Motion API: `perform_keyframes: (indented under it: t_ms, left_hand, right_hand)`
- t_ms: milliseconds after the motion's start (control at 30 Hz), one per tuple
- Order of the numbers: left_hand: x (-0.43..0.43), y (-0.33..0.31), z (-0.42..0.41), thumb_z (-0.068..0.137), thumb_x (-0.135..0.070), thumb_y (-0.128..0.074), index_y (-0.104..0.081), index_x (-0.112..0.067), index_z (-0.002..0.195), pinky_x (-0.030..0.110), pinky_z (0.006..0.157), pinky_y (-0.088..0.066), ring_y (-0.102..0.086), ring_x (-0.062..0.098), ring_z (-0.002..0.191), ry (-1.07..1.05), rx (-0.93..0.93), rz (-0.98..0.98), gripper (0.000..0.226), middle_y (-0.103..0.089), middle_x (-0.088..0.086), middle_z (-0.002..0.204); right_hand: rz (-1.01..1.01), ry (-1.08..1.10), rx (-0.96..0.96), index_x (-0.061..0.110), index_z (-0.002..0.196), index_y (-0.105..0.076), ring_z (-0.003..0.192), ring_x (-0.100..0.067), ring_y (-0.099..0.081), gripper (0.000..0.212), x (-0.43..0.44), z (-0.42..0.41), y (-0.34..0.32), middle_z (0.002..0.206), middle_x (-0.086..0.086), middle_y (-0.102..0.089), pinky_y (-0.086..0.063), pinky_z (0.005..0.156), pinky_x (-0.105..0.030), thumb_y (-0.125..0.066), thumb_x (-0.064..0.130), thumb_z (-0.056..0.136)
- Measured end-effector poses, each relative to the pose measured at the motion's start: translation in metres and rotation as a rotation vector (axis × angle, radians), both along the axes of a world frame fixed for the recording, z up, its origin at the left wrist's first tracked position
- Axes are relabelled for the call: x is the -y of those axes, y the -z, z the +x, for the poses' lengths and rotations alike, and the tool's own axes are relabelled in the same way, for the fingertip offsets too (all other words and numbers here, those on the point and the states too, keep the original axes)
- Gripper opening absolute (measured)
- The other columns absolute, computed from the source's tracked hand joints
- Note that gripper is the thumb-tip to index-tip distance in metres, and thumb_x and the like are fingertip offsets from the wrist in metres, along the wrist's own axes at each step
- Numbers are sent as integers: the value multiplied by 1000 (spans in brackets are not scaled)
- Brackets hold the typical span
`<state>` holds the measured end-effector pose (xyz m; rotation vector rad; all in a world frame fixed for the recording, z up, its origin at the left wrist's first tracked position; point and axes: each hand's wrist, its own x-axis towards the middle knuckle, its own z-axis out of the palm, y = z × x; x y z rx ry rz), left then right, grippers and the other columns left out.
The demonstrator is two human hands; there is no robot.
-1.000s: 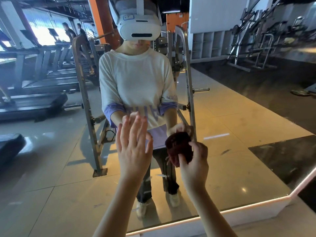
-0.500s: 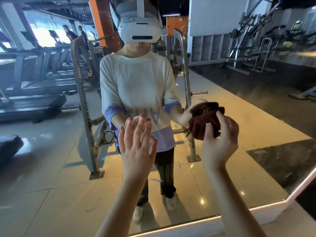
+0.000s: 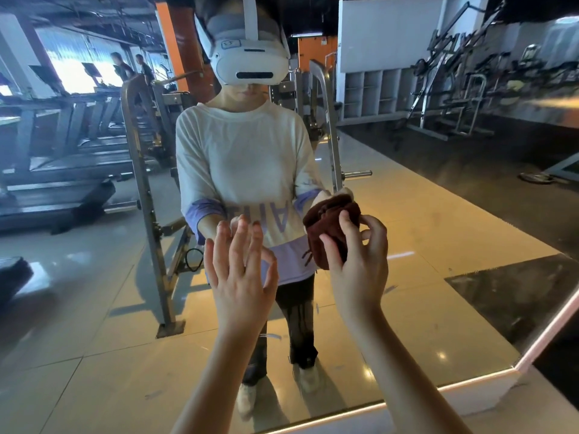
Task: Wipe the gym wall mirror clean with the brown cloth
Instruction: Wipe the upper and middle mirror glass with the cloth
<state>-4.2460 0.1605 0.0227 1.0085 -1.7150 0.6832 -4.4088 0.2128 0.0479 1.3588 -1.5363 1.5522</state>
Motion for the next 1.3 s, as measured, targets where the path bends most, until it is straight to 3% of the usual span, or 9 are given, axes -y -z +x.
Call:
perform_keyframes:
  t_ms: [100,233,400,467,667,867,1000,1067,1300]
  left_hand:
    - [-1,-6,-4,92,-33,-65,-42,-10,146,51,121,-18,-28,39,144,20,23,-10,63,-35,13,153]
    - [2,-16,-10,94,-37,-61,-42,-12,147,54,118,-25,-31,39,143,32,78,-48,61,-36,10,153]
    - [3,-12,-13,92,-35,-66,-41,-13,147,55,119,-25,-31,38,144,5,63,-45,65,-36,11,153]
    - [3,-12,-13,91,-36,-68,-42,-12,147,55,120,-23,-29,37,144,3,64,-39,67,-36,11,154]
    - [0,-12,-15,91,-39,-66,-42,-10,148,53,121,-20,-27,37,146,1,61,-33,68,-35,12,155]
    - [2,-8,-20,91,-44,-63,-39,-11,149,50,123,-14,-24,36,146,-40,56,-48,71,-33,12,155]
    - [4,-7,-19,91,-43,-66,-38,-10,149,50,124,-13,-17,33,151,-36,57,-61,72,-34,13,155]
    - [4,-6,-20,91,-42,-67,-39,-9,149,51,124,-15,-21,35,150,-39,57,-54,72,-34,14,156]
    - [6,-5,-21,90,-42,-66,-41,-9,147,48,124,-12,-29,38,144,-62,60,-80,70,-35,12,154]
  right_hand:
    - [-57,6,43,9,120,-62,98,-25,-59,34,4,-19,-18,118,-21,-58,-57,68,-33,-65,28,92]
    - [-148,39,351,7,123,-65,106,-30,-60,34,5,-39,-40,123,-20,-57,-58,75,-40,-67,23,92]
    - [-76,15,-18,7,122,-67,103,-34,-60,35,4,-31,-28,119,-21,-61,-53,79,-34,-70,18,89]
    - [-79,10,-52,8,120,-69,98,-33,-62,34,3,-47,-34,117,-19,-62,-54,74,-33,-72,16,87]
    - [-108,64,469,11,128,-62,114,-32,-56,37,-3,-71,-34,131,-18,-54,-52,81,-34,-63,23,93]
    - [53,-52,256,17,126,-53,112,-32,-59,44,-9,-28,5,128,-17,-54,-56,73,-35,-73,15,86]
    - [13,8,503,8,126,-57,113,-29,-58,44,-15,-52,3,127,-16,-55,-57,77,-44,-73,14,86]
    - [-2,40,529,8,127,-56,114,-30,-58,45,-15,-45,11,127,-17,-55,-56,78,-38,-72,12,86]
    - [189,-115,280,16,115,-52,98,-28,-64,54,-15,7,62,113,-16,-61,-50,71,-24,-83,6,73]
